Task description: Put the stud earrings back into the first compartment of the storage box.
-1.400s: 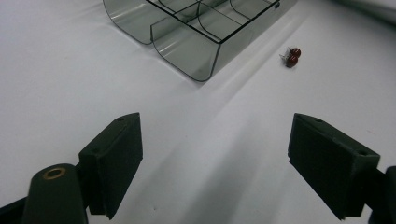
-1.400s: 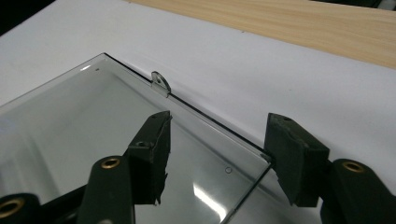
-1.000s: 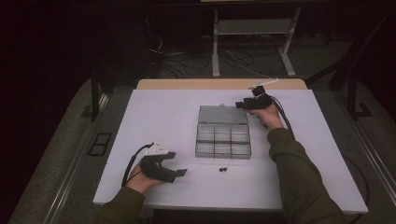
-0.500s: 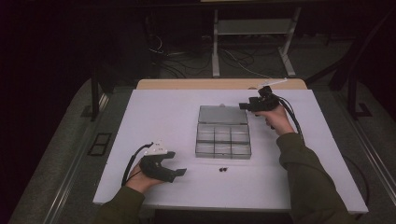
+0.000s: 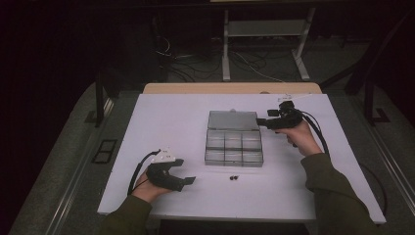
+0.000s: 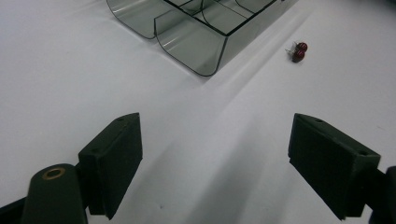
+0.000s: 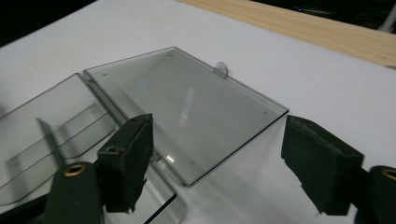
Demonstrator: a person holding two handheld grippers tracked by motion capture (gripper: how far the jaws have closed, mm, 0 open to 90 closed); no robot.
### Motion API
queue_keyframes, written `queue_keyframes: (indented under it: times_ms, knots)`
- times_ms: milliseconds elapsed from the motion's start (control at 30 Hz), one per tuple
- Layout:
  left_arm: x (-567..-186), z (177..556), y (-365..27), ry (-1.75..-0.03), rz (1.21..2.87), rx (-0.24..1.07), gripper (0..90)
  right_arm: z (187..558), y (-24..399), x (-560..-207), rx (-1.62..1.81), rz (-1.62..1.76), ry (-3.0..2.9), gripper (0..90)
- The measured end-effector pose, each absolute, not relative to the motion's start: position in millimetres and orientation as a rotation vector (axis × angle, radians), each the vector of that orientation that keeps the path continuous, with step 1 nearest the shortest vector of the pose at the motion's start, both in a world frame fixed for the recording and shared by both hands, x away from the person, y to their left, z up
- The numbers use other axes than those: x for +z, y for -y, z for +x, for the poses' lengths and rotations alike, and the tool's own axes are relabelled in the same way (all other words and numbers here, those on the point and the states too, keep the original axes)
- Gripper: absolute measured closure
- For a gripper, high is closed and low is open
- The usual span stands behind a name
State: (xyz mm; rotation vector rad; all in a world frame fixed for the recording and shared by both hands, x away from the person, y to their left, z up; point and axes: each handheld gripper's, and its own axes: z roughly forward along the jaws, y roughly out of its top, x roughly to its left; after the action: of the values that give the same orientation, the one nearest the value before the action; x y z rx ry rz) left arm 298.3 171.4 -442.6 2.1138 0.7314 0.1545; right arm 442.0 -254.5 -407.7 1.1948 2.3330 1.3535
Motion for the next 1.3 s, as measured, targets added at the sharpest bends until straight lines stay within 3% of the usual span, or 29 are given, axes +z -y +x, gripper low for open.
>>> queue_keyframes:
  times_ms: [100,1300]
  knots:
    - [-443,298,-172,-0.728,2.115,0.156,16.7,432,257,-405,1.325,1.179,-2.348,19.9]
    - [-434,294,-159,-0.667,2.087,0.161,19.9,287,286,-432,1.329,1.113,-2.326,19.6]
